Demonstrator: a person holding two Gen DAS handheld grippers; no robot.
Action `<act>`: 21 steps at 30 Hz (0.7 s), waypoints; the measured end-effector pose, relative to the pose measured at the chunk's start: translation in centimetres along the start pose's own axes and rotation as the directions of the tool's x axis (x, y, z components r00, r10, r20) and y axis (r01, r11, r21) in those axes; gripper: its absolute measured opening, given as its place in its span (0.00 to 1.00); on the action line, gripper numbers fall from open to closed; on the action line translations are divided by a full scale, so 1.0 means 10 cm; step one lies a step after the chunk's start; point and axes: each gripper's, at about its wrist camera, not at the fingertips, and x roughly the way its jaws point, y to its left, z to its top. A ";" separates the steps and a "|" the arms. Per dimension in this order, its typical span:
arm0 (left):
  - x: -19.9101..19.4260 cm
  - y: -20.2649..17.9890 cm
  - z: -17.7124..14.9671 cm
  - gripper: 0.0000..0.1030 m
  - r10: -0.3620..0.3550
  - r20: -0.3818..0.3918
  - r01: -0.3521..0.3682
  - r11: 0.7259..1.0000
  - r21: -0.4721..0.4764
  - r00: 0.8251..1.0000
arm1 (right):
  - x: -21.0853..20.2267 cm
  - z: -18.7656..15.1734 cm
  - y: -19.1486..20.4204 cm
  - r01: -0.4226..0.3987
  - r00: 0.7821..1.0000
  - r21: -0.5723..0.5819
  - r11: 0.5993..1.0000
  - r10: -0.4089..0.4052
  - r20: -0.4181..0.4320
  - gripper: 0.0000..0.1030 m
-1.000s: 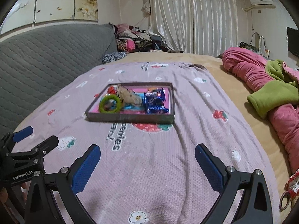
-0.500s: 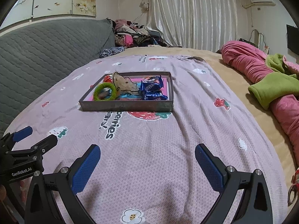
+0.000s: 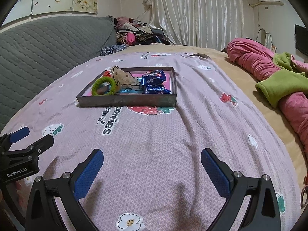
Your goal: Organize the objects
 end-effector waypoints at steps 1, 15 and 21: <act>0.00 0.00 0.00 0.99 0.005 0.001 -0.005 1.000 0.001 1.000 | 0.00 0.00 -0.01 -0.002 1.000 0.002 1.000 0.002 0.000 0.99; -0.02 -0.01 -0.03 0.99 -0.002 0.010 0.002 1.000 0.004 1.000 | 0.07 -0.06 -0.01 0.009 1.000 0.004 1.000 -0.009 -0.022 0.99; 0.00 -0.01 -0.04 0.99 -0.008 0.000 0.008 1.000 0.003 1.000 | 0.06 -0.08 -0.03 0.012 1.000 0.007 1.000 -0.012 -0.020 0.99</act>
